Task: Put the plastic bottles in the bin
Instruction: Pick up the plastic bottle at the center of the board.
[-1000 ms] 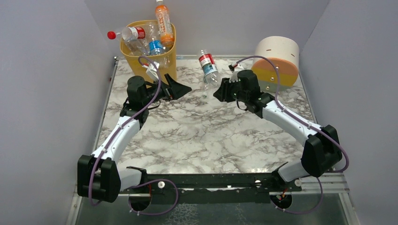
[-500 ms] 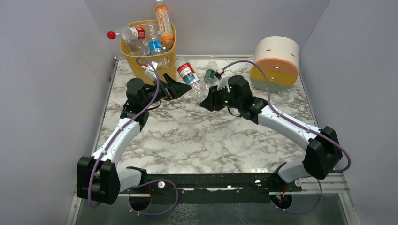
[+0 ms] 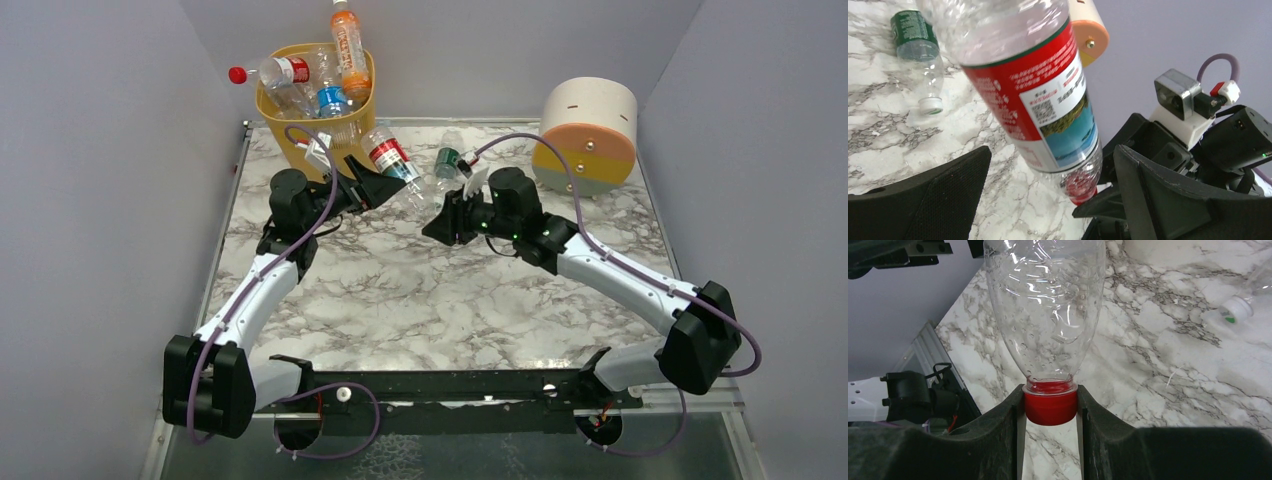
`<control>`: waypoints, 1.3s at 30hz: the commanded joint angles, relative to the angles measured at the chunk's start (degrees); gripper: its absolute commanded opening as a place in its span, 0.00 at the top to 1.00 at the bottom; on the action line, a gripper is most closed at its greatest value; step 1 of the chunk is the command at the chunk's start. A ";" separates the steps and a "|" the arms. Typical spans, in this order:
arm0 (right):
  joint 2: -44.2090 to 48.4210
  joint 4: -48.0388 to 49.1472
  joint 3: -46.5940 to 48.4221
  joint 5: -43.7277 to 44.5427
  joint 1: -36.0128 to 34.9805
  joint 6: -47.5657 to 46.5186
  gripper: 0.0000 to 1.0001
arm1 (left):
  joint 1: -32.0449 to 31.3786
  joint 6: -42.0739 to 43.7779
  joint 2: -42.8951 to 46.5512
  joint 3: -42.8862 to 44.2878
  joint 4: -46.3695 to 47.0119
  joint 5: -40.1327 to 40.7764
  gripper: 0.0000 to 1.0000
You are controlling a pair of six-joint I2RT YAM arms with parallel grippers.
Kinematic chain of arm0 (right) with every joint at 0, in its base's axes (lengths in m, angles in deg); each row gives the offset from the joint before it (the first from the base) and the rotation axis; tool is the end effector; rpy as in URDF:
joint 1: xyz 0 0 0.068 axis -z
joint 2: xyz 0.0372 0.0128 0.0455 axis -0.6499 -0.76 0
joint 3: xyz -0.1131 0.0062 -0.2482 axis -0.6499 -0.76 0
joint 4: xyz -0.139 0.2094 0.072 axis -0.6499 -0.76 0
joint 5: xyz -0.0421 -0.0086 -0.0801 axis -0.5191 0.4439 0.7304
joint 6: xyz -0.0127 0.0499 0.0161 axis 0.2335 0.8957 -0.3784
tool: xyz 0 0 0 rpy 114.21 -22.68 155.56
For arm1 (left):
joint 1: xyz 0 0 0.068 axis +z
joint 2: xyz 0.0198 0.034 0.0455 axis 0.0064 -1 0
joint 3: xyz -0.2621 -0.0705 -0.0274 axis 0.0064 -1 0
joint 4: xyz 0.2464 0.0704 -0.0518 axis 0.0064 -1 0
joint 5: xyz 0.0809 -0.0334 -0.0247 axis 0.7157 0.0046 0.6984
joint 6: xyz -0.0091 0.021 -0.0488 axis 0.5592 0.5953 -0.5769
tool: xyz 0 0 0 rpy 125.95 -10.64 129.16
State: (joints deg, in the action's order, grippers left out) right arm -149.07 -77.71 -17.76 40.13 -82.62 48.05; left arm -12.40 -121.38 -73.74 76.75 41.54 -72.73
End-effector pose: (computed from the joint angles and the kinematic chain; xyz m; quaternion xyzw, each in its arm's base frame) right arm 0.2323 0.2233 0.3180 -0.2308 0.7889 0.3894 0.4155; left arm 0.2617 -0.0774 0.3170 -0.0108 0.7127 -0.5322 0.4569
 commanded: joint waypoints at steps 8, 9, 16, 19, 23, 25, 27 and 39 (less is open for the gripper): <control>0.26 2.39 -1.03 -1.97 -3.53 1.24 0.78 | -0.18 0.05 3.63 -1.05 2.28 6.04 0.01; 0.19 2.43 -1.01 -1.96 -3.73 1.13 0.78 | -0.21 0.11 3.82 -1.29 2.30 6.42 0.01; -0.26 2.85 -0.83 -1.44 -4.75 1.23 0.78 | -0.18 0.75 3.84 -1.86 2.22 7.51 0.09; -0.48 3.06 -0.87 -1.00 -4.82 1.49 0.78 | -0.18 0.96 3.27 -1.57 1.83 7.36 0.24; -1.16 3.18 -0.68 -0.60 -4.85 1.69 0.78 | -0.23 1.84 2.39 0.00 -0.62 7.20 0.48; -1.57 3.02 -0.27 -0.56 -4.80 1.77 0.72 | -0.18 3.17 2.08 1.45 -2.50 7.54 0.49; -1.67 2.87 0.06 -0.51 -4.80 2.00 0.62 | -0.18 5.08 1.92 3.22 -5.02 8.69 0.49; 4.53 -3.20 3.47 6.10 -4.85 2.14 0.00 | 0.79 15.00 -8.76 24.35 -15.21 9.32 0.49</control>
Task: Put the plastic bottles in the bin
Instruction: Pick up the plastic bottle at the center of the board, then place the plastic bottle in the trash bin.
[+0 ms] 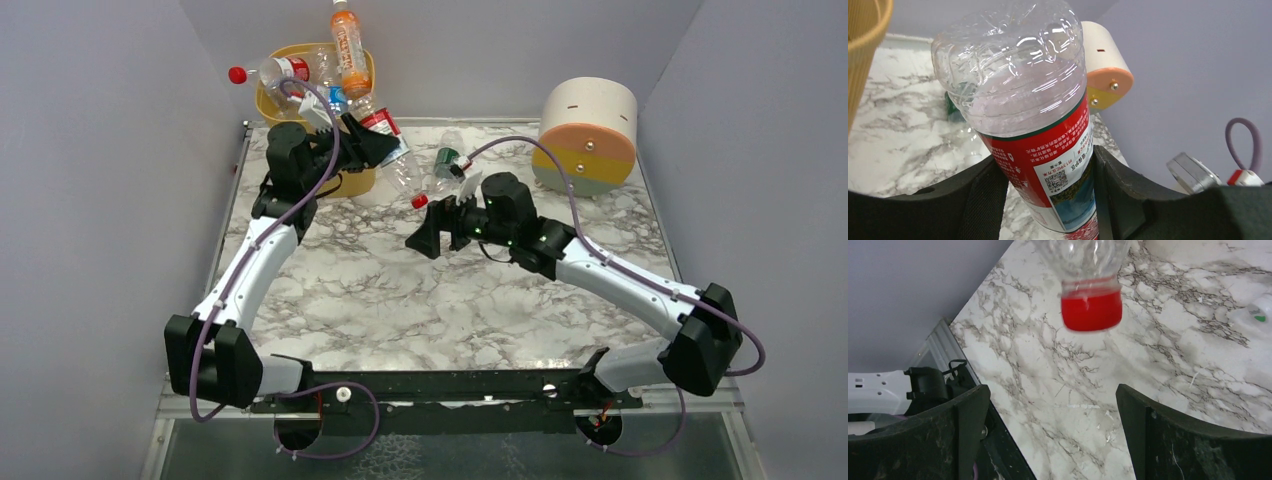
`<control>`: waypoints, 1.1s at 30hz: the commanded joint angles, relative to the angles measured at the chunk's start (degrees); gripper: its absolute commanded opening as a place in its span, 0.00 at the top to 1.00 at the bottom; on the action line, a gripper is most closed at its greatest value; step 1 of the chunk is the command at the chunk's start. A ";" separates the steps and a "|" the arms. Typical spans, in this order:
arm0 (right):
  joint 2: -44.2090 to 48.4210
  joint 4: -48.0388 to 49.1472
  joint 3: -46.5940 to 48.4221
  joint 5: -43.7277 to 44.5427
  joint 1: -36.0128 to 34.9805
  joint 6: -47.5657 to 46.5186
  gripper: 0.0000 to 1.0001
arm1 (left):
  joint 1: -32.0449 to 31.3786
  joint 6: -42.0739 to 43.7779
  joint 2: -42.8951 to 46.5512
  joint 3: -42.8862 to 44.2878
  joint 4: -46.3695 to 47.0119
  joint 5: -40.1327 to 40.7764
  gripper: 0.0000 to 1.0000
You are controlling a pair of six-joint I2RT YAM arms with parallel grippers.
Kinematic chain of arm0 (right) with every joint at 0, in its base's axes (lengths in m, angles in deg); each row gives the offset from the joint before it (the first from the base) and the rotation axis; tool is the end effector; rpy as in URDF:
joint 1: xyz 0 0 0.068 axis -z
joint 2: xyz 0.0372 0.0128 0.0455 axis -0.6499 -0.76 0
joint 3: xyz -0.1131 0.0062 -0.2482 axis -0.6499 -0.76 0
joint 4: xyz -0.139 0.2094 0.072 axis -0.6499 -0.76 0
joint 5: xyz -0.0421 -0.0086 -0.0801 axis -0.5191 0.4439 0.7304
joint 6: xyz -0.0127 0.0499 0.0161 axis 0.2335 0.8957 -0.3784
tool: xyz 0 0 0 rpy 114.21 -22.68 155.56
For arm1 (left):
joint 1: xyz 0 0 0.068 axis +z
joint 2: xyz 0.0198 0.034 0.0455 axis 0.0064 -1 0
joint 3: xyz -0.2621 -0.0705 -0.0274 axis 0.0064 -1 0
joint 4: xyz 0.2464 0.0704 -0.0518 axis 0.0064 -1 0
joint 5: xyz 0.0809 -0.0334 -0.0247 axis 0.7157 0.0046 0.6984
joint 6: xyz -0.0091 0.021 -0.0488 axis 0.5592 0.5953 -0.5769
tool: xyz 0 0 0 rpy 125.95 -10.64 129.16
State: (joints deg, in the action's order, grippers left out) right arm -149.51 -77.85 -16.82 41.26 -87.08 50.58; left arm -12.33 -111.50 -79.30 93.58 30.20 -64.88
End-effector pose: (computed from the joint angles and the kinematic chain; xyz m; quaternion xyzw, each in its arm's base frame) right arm 0.2165 0.2420 0.3211 -0.2389 0.7853 0.4091 0.3985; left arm 0.2915 -0.0792 0.3748 0.0020 0.7136 -0.4541 0.5334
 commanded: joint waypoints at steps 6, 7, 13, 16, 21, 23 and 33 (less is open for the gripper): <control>10.64 -7.08 2.90 11.42 -0.34 -1.58 0.00 | 3.58 10.59 -9.95 22.83 -9.55 3.37 0.49; 11.24 -7.43 2.82 12.02 -0.32 -1.68 0.00 | 4.45 10.90 -10.99 25.17 -9.87 3.48 0.49; 12.46 -7.85 1.05 12.98 -0.35 -1.52 0.00 | 11.13 12.21 -16.67 37.73 -11.58 4.65 0.49; 12.51 -7.47 0.13 12.62 -0.30 -1.01 0.00 | 14.47 12.90 -17.31 39.84 -9.73 6.44 0.48; 12.48 -6.37 -1.34 11.53 -0.31 -0.59 0.00 | 15.55 20.25 -18.19 41.97 -8.85 11.57 0.48; 12.41 -6.42 -1.46 11.17 -0.31 -0.31 0.01 | 15.53 23.42 -18.24 41.61 -7.90 13.71 0.47; 12.59 -5.63 -2.43 8.94 -0.30 0.39 0.00 | 15.56 34.77 -18.00 35.70 -2.84 19.72 0.46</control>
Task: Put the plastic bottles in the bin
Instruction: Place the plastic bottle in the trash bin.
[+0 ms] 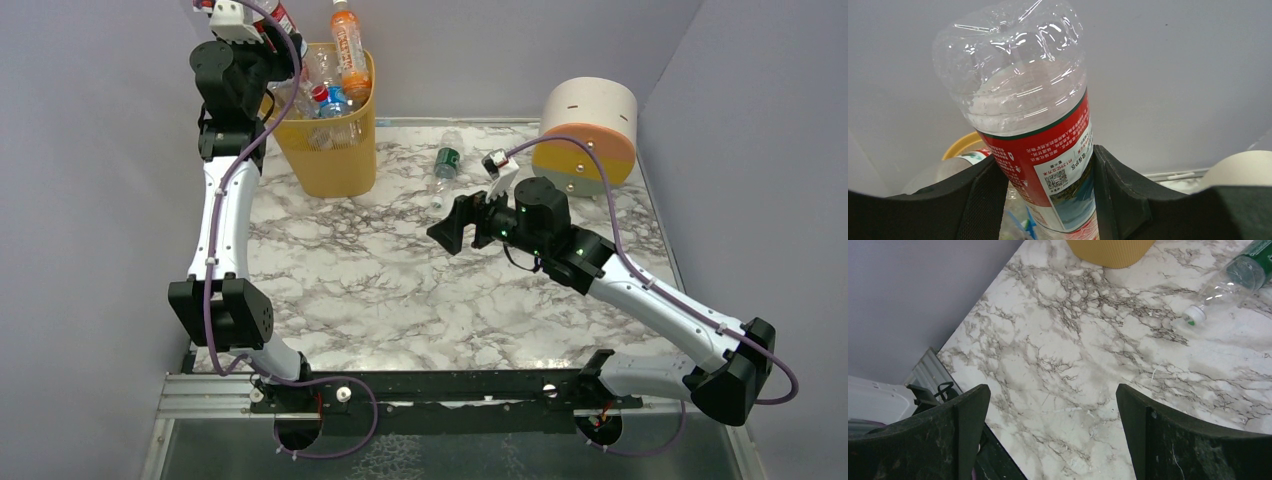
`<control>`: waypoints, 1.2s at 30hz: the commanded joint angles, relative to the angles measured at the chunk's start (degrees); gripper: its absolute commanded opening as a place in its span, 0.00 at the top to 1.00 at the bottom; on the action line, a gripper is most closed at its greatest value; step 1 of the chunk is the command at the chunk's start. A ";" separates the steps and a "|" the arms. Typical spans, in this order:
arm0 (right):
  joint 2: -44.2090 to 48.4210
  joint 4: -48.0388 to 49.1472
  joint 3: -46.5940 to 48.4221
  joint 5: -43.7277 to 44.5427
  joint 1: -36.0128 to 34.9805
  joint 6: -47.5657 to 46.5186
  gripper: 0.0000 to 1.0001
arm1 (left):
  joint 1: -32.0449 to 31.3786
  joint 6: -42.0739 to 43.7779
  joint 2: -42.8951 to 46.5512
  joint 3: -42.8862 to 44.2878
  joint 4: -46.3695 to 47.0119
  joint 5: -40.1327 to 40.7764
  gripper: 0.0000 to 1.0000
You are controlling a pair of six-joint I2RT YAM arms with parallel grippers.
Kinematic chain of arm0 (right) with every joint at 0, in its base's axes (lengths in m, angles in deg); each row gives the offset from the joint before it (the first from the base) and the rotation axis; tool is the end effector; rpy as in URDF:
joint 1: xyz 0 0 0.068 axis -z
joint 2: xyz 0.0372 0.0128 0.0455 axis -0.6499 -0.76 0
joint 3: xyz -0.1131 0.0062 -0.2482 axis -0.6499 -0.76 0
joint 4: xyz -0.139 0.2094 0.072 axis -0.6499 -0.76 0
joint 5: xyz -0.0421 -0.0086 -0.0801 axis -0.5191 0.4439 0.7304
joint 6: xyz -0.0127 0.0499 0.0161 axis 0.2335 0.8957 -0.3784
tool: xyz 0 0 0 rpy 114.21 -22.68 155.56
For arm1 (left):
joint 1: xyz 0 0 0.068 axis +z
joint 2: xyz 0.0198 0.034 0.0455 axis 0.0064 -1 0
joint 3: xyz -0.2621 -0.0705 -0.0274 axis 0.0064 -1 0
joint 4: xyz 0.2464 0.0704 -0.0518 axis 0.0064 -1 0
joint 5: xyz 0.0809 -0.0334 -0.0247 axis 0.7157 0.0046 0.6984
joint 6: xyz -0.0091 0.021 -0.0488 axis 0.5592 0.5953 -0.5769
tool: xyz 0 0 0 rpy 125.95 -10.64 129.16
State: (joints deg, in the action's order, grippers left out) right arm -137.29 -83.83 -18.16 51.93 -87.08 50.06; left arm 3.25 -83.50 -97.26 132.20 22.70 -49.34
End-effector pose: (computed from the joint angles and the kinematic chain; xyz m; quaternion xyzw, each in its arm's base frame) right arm 0.1855 0.1999 0.3613 -0.1886 0.7769 0.3658 0.4765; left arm 0.3641 0.0149 0.4988 0.0044 0.6318 -0.1256 0.7649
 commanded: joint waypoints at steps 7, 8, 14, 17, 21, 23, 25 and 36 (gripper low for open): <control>0.87 0.34 -1.65 -2.00 -0.30 1.68 0.01 | -0.04 9.68 -0.95 -5.96 9.16 4.59 0.46; 0.92 0.18 -1.69 -1.77 -0.30 1.72 0.01 | -0.09 9.84 -1.24 -5.95 9.18 4.43 0.46; 1.26 -0.22 -1.81 -1.64 -0.26 1.60 0.01 | -0.13 11.21 -2.20 -8.30 10.91 3.57 0.46; 1.22 -0.22 -2.06 -1.53 -0.30 1.65 0.01 | -0.23 11.81 -2.58 -9.02 10.79 1.85 0.46; 1.13 0.04 -2.43 -1.85 -0.33 1.69 0.01 | -0.53 13.38 -3.10 -9.30 9.48 0.23 0.46; 1.18 0.30 -2.77 -1.82 -0.31 1.78 0.01 | -0.67 13.91 -3.40 -9.28 8.57 -0.30 0.46; 1.20 0.28 -2.96 -1.85 -0.30 1.82 0.01 | -0.65 13.99 -3.67 -9.09 7.72 -1.27 0.46; 1.47 1.09 -4.17 -2.17 -0.32 2.30 0.00 | -1.27 13.70 -3.89 -10.44 4.27 -2.69 0.41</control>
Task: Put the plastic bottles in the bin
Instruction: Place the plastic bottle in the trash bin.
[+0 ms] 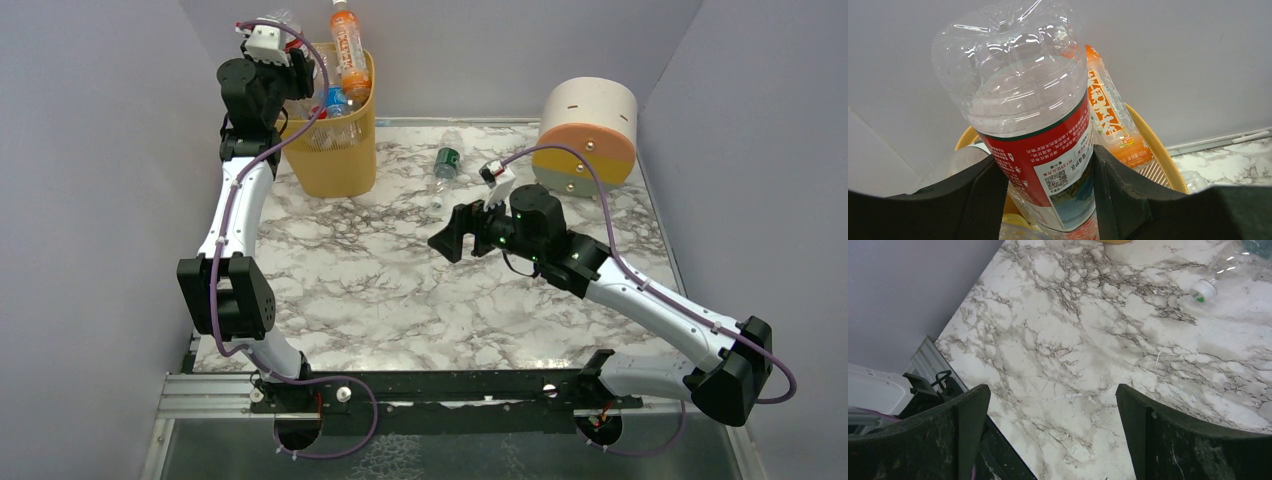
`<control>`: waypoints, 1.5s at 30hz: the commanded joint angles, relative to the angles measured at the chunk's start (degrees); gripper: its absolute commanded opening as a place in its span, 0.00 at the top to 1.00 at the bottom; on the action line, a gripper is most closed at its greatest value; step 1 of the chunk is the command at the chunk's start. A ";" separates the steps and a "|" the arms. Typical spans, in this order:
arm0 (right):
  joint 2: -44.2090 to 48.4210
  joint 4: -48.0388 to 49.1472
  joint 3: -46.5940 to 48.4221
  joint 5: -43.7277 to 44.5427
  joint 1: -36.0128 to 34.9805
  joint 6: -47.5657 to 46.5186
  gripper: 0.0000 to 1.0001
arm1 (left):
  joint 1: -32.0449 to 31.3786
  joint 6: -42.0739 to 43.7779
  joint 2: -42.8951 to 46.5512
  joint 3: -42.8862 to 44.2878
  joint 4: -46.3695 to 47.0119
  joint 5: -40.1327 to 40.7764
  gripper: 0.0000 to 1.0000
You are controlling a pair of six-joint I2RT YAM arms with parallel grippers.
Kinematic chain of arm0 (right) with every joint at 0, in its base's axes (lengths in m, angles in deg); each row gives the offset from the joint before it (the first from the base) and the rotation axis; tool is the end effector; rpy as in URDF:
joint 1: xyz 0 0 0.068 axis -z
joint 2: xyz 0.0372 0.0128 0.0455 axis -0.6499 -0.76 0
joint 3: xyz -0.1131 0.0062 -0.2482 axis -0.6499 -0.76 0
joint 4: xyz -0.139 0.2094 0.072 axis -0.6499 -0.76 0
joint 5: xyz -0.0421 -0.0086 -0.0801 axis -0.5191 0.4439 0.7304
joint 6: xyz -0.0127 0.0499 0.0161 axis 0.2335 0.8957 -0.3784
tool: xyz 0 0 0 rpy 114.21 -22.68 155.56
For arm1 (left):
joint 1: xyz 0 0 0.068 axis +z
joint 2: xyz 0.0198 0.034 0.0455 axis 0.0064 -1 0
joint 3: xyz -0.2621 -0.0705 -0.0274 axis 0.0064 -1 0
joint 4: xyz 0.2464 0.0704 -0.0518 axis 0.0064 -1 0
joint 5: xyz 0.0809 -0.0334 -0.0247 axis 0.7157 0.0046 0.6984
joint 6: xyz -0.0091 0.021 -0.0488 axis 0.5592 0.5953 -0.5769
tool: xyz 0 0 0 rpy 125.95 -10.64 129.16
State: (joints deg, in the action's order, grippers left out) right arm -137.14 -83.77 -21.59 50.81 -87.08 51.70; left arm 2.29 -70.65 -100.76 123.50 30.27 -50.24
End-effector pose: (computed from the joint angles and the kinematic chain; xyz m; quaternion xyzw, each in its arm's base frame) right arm 0.1844 0.1996 0.3408 -0.1853 0.7945 0.3663 0.4476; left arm 0.3974 0.0098 0.4380 0.0828 0.6568 -0.0553 0.7475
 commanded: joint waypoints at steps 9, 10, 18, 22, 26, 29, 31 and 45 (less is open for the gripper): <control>1.53 1.12 -1.31 -1.16 -0.30 0.84 0.00 | -0.28 0.92 -1.52 1.99 -7.46 -0.17 0.27; 1.55 1.21 -1.41 -1.22 -0.31 0.84 0.00 | -0.28 0.92 -1.85 2.54 -7.95 0.03 0.26; 1.70 1.34 -1.82 -1.56 -0.30 1.05 0.01 | -0.28 -0.95 -2.31 4.44 -10.00 0.69 0.15; 1.68 1.52 -2.08 -1.75 -0.30 1.15 0.01 | -0.29 -1.44 -1.98 6.18 -11.11 0.91 0.06; 1.46 1.86 -2.25 -2.07 -0.26 1.32 0.00 | -0.30 -1.64 -1.42 8.88 -13.18 1.99 0.01; 1.33 2.15 -2.36 -2.43 -0.30 1.44 0.00 | -0.12 -1.80 -1.05 10.47 -14.70 3.28 0.01; 1.40 2.30 -2.55 -2.46 -0.32 1.46 0.00 | -0.11 -2.12 -0.73 11.55 -15.84 3.42 0.01; -5.70 -2.73 3.73 3.08 0.17 2.46 0.01 | 0.49 -8.88 2.84 19.02 -26.91 1.22 0.01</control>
State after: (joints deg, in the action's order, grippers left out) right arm -139.26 -84.14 -21.94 50.81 -87.08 53.18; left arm 2.31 -75.69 -101.94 139.96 8.21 -47.29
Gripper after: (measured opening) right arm 0.994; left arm 0.992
